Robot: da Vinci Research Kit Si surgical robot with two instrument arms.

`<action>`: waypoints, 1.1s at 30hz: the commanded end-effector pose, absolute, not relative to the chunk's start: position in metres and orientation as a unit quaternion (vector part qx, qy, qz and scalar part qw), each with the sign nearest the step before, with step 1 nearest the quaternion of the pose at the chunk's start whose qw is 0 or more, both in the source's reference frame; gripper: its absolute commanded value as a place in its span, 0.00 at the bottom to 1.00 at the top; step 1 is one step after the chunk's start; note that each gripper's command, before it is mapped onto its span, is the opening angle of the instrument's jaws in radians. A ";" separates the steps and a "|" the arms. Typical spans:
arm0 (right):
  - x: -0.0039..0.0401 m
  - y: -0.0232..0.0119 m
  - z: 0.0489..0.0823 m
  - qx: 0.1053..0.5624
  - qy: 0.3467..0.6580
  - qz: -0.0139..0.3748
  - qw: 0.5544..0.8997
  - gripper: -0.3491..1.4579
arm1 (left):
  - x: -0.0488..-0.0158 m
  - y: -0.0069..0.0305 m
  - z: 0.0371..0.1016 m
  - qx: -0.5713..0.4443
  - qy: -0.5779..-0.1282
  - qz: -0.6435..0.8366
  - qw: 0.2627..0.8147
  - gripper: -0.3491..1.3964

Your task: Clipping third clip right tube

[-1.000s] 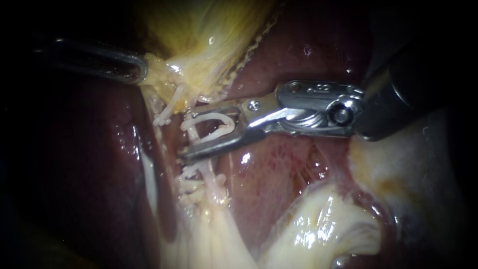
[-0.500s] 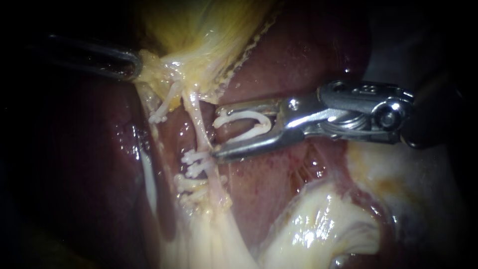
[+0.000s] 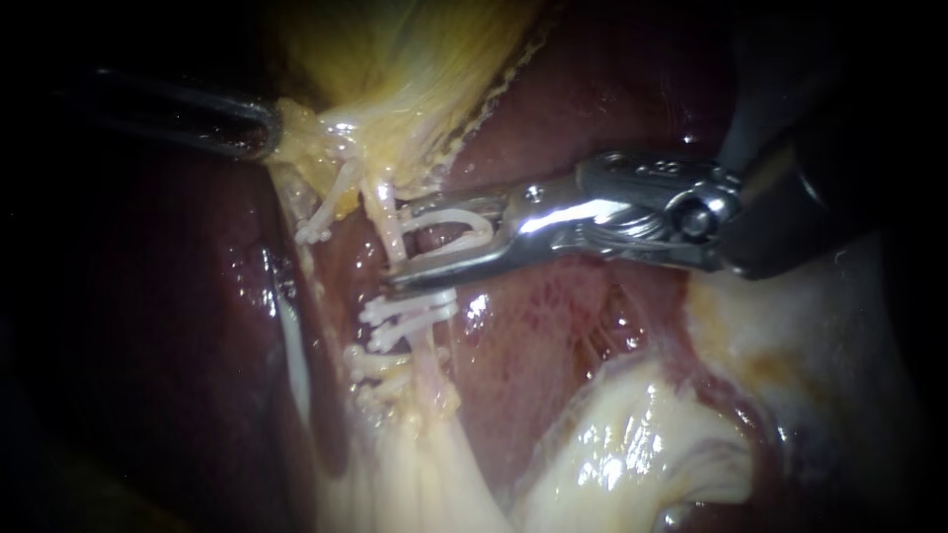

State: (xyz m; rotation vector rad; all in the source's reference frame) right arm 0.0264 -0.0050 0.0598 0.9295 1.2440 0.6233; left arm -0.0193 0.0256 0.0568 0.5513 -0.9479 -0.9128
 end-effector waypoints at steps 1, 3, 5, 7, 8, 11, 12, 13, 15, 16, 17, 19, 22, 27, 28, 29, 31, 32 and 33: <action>0.0266 -0.0050 0.0597 0.420 0.559 0.282 0.657 0.47 | -0.0193 0.0256 0.0569 0.253 -0.435 -0.419 0.756 0.00; 0.0268 -0.0050 0.0593 0.436 0.571 0.289 0.633 0.47 | -0.0193 0.0256 0.0569 0.253 -0.435 -0.419 0.756 0.00; 0.0269 -0.0048 0.0587 0.443 0.579 0.292 0.619 0.47 | -0.0193 0.0256 0.0569 0.253 -0.435 -0.419 0.756 0.00; 0.0270 -0.0044 0.0579 0.447 0.584 0.295 0.610 0.47 | -0.0193 0.0256 0.0569 0.253 -0.435 -0.419 0.756 0.00; 0.0270 -0.0042 0.0576 0.448 0.587 0.296 0.606 0.47 | -0.0193 0.0256 0.0569 0.253 -0.435 -0.419 0.756 0.00; 0.0269 -0.0033 0.0565 0.451 0.595 0.298 0.595 0.47 | -0.0194 0.0256 0.0569 0.253 -0.435 -0.419 0.756 0.00; 0.0269 -0.0031 0.0563 0.451 0.595 0.299 0.594 0.47 | -0.0194 0.0256 0.0569 0.253 -0.435 -0.419 0.756 0.00; 0.0268 -0.0029 0.0561 0.452 0.596 0.299 0.592 0.47 | -0.0194 0.0256 0.0569 0.253 -0.435 -0.419 0.756 0.00; 0.0266 -0.0026 0.0559 0.453 0.596 0.299 0.592 0.46 | -0.0194 0.0256 0.0569 0.253 -0.435 -0.419 0.756 0.00; 0.0265 -0.0026 0.0559 0.453 0.596 0.299 0.592 0.46 | -0.0194 0.0256 0.0569 0.253 -0.435 -0.419 0.756 0.00; 0.0264 -0.0026 0.0559 0.454 0.596 0.299 0.592 0.45 | -0.0194 0.0256 0.0569 0.253 -0.435 -0.419 0.756 0.00; 0.0262 -0.0026 0.0559 0.454 0.596 0.299 0.592 0.43 | -0.0194 0.0256 0.0569 0.253 -0.435 -0.419 0.756 0.00; 0.0259 -0.0027 0.0559 0.459 0.592 0.304 0.589 0.38 | -0.0194 0.0256 0.0569 0.253 -0.435 -0.419 0.756 0.00; 0.0252 -0.0028 0.0556 0.476 0.580 0.319 0.579 0.08 | -0.0194 0.0256 0.0569 0.252 -0.435 -0.419 0.756 0.00; 0.0251 -0.0028 0.0556 0.478 0.578 0.321 0.578 0.05 | -0.0195 0.0256 0.0569 0.252 -0.435 -0.419 0.756 0.00; 0.0251 -0.0028 0.0556 0.481 0.576 0.324 0.576 0.00 | -0.0195 0.0256 0.0569 0.252 -0.435 -0.419 0.756 0.00; 0.0250 -0.0028 0.0555 0.481 0.576 0.324 0.576 0.00 | -0.0195 0.0256 0.0569 0.252 -0.435 -0.419 0.756 0.00; 0.0250 -0.0028 0.0555 0.481 0.576 0.324 0.576 0.00 | -0.0195 0.0256 0.0569 0.252 -0.435 -0.419 0.756 0.00; 0.0249 -0.0028 0.0555 0.481 0.577 0.324 0.575 0.00 | -0.0195 0.0256 0.0569 0.252 -0.435 -0.419 0.756 0.00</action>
